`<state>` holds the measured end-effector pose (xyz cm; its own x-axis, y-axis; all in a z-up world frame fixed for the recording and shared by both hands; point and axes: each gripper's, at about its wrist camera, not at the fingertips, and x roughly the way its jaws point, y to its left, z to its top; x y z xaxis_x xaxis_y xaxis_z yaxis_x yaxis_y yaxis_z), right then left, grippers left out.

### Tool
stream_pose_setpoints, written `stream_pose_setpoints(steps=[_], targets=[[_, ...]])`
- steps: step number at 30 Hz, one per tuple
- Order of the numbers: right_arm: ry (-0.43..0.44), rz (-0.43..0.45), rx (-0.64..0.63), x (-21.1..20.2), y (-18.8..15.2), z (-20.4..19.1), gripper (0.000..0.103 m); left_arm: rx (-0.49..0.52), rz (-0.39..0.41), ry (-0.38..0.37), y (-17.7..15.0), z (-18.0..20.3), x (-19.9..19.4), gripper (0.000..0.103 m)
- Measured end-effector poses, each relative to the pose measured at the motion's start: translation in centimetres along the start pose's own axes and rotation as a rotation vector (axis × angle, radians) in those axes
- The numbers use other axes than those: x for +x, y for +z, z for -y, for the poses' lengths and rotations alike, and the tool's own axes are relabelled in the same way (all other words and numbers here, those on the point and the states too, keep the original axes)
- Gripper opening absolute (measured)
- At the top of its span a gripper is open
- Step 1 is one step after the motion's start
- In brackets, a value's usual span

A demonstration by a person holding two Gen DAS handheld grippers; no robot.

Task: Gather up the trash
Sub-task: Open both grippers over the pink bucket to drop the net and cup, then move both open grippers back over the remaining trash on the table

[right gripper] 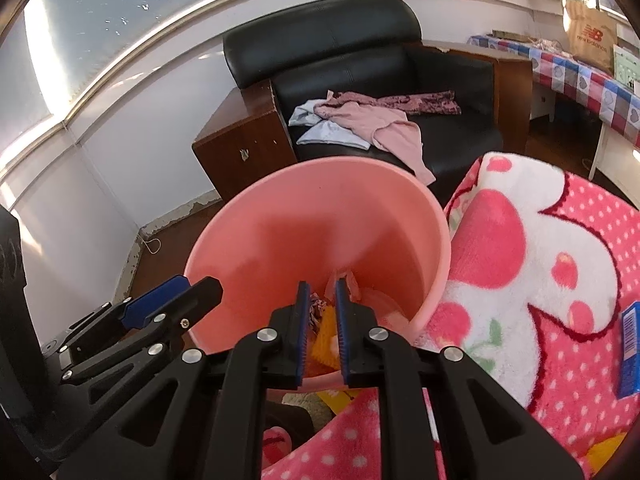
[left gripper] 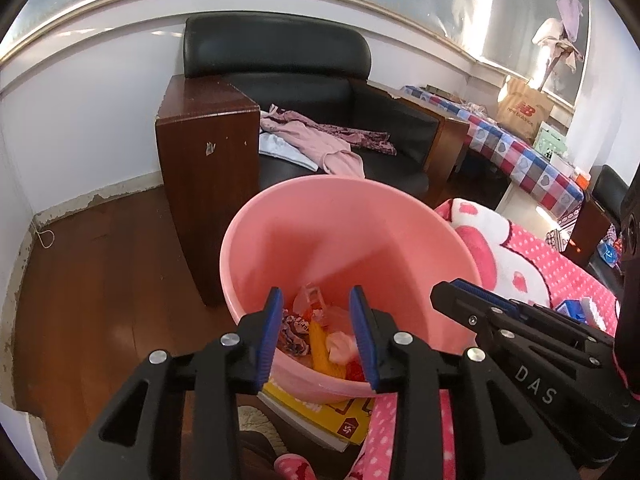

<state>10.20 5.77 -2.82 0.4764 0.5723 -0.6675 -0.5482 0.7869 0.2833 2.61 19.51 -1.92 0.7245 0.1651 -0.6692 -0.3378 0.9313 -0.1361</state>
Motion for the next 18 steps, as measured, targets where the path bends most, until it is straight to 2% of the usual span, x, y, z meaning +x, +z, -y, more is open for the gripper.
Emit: stream_pose_setpoints(steps=[5,6,7,9,16,18], targets=[[-0.013,0.03,-0.023,-2.1,-0.5,-0.2,0.014,-0.001,0.022,-0.023,0.1,0.5,-1.7,0.035],[-0.015,0.037,-0.024,-2.7,-0.7,-0.2,0.018,0.002,0.028,-0.026,0.0,0.7,-2.1,0.035],[-0.015,0.045,-0.023,-3.1,-0.8,-0.1,0.029,0.005,0.033,-0.027,0.0,0.8,-2.5,0.035],[-0.02,0.069,-0.015,-4.4,-1.2,0.2,0.039,0.007,0.038,-0.035,-0.2,1.1,-3.2,0.035],[-0.043,0.102,0.014,-8.5,-2.8,1.6,0.04,0.036,0.06,-0.071,-0.7,2.9,-5.7,0.035],[-0.052,0.109,0.021,-9.5,-3.3,2.0,0.04,0.046,0.064,-0.087,-0.9,3.6,-6.3,0.041]])
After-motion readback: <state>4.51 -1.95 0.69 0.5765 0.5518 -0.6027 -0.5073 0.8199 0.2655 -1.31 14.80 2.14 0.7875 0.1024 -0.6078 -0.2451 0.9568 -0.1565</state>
